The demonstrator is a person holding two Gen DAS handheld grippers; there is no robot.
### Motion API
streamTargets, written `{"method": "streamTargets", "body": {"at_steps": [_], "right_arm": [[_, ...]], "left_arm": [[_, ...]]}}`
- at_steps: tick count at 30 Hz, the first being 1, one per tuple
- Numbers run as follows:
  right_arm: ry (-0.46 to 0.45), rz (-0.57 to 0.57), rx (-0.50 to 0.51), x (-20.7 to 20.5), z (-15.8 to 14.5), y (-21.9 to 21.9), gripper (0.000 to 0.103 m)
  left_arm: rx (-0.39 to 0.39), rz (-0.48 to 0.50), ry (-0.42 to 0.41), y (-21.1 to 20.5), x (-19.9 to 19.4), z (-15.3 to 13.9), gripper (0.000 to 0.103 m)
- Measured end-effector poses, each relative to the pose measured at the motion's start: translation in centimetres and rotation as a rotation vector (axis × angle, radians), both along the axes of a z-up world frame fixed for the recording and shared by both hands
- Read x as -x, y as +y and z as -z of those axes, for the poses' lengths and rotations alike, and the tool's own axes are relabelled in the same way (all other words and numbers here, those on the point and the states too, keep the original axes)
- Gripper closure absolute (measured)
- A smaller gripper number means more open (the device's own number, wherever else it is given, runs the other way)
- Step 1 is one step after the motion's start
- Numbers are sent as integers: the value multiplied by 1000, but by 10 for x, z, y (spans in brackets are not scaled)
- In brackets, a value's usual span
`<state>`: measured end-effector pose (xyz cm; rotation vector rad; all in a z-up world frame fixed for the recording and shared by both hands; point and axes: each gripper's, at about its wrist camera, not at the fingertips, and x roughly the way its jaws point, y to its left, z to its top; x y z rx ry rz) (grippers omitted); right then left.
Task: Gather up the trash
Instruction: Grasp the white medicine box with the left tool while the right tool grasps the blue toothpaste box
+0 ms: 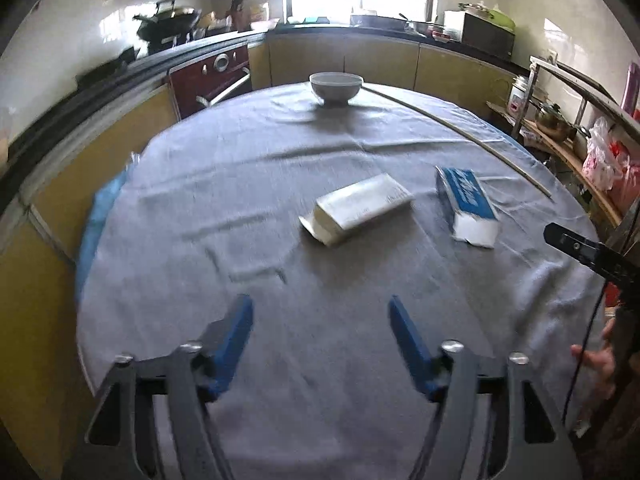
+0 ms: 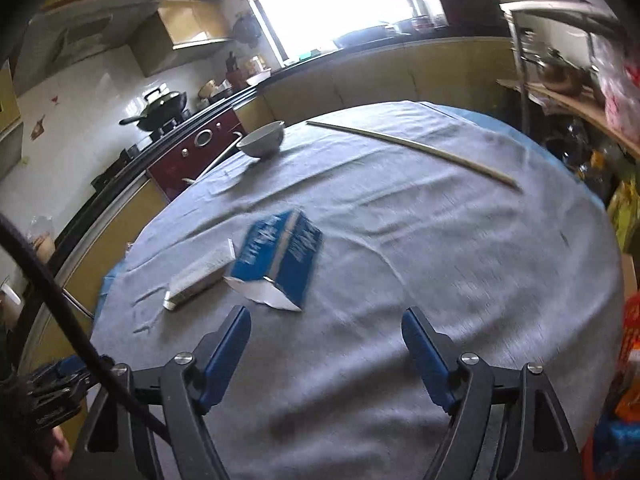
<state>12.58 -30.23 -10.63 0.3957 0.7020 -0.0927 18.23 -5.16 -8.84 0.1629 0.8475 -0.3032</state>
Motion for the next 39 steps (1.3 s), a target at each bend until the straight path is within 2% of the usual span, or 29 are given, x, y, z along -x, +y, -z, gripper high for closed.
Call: {"method": "streamTargets", "body": {"at_steps": [7, 11, 16, 25, 31, 37, 38, 39], "right_arm": [[87, -59, 30, -54, -9, 34, 22], [120, -46, 59, -79, -8, 47, 22], [152, -10, 42, -106, -2, 50, 22], [260, 11, 138, -132, 11, 64, 22], [305, 20, 149, -137, 17, 61, 22], [301, 49, 124, -135, 17, 50, 23], [296, 49, 118, -135, 17, 49, 25], [292, 51, 117, -135, 17, 48, 32]], "left_arm": [[-57, 45, -17, -3, -46, 2, 29], [-57, 89, 1, -11, -67, 6, 29], [-59, 129, 39, -22, -86, 17, 29], [-31, 215, 95, -35, -107, 29, 29], [-2, 281, 139, -45, -115, 35, 29], [25, 305, 179, -53, -124, 40, 29], [27, 310, 196, -56, -127, 42, 29], [20, 311, 211, -59, -130, 45, 29]]}}
